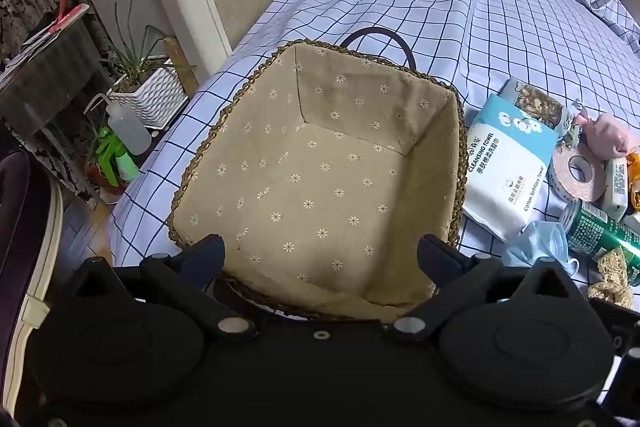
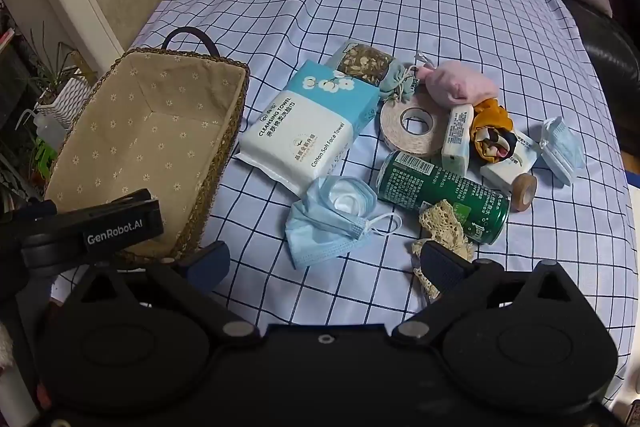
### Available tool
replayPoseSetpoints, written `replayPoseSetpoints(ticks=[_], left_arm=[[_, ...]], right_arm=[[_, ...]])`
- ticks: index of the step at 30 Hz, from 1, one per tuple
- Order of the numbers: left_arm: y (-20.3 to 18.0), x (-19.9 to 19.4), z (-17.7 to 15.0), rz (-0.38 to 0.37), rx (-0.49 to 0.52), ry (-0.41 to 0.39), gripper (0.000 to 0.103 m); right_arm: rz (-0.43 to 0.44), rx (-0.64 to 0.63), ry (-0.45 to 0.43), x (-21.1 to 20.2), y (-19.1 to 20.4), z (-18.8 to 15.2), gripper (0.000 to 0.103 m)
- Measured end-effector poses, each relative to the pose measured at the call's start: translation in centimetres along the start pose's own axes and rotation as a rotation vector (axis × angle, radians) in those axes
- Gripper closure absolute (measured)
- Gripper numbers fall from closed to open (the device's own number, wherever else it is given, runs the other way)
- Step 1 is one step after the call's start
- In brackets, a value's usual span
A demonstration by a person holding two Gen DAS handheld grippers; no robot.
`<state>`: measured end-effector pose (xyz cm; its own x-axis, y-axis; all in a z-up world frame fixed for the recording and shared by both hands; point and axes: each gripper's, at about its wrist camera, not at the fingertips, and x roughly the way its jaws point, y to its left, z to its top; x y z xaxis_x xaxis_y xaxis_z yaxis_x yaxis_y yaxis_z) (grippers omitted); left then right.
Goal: Organize soft objects
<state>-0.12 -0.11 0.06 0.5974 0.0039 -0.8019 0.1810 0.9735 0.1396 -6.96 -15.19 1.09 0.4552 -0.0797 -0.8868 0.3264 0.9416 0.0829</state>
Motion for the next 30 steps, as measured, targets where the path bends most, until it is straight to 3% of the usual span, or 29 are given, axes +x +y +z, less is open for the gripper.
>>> replayPoseSetpoints(ticks=[30], left_arm=[[-0.55,0.11,-0.13,-0.008,-0.006,0.003,0.004]], right_arm=[[0.001,0.001,0.008,0.38,0.00,-0.01,0.001]])
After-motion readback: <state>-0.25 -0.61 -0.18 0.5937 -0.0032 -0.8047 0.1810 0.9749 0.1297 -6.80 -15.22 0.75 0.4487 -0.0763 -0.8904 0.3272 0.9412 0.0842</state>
